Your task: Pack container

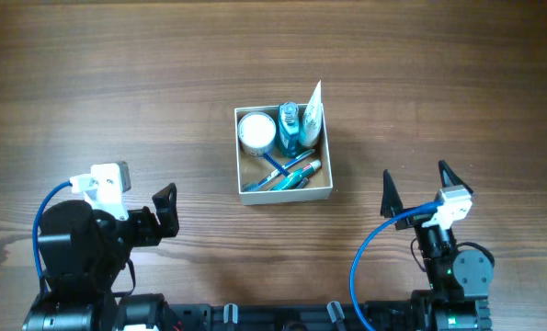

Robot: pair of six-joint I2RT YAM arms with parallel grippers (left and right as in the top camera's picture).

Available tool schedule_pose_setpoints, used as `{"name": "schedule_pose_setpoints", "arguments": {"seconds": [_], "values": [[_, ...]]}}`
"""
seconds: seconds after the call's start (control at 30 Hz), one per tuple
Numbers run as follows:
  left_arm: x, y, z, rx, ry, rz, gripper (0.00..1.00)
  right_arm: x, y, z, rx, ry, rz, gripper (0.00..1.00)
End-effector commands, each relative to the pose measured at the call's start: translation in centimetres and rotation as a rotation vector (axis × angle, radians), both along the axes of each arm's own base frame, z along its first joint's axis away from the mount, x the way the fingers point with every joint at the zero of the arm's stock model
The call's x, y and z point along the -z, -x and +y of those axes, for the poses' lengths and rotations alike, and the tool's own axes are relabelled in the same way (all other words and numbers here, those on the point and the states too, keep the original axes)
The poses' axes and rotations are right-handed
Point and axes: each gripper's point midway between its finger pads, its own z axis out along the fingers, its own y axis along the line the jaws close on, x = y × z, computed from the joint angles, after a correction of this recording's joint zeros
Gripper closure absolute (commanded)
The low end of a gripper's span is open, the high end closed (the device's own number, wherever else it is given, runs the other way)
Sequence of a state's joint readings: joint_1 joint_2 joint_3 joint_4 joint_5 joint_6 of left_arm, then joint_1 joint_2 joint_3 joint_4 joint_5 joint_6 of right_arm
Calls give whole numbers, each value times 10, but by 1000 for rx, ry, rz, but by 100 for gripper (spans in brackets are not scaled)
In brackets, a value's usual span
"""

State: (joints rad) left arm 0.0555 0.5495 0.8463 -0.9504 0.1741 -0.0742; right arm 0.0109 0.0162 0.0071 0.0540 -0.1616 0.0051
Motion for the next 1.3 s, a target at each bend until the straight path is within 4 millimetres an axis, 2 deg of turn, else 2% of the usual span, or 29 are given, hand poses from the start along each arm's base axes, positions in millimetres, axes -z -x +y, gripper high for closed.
{"name": "schedule_pose_setpoints", "arguments": {"seconds": [0.0,0.73,0.83,0.87,0.93,1.0,1.1,1.17,1.27], "values": [[1,1,-1,-4,23,1,0,8,1,5,-24,13,31,0],[-1,2,-4,7,22,-9,0,12,0,5,-24,14,47,0],[8,19,-5,33,-31,10,0,12,0,5,-24,13,47,0],[16,26,-8,51,-34,3,0,12,0,5,-24,14,47,0],[26,28,-9,58,-39,-32,0,12,0,5,-24,14,47,0],[38,22,-8,55,-49,-96,0,12,0,5,-24,14,47,0],[50,-1,-7,41,-56,-258,0,12,0,5,-24,14,47,0],[47,-23,-6,22,-59,-431,0,12,0,5,-24,14,47,0],[34,-36,-7,13,-51,-644,0,12,0,5,-24,14,47,0]]}}
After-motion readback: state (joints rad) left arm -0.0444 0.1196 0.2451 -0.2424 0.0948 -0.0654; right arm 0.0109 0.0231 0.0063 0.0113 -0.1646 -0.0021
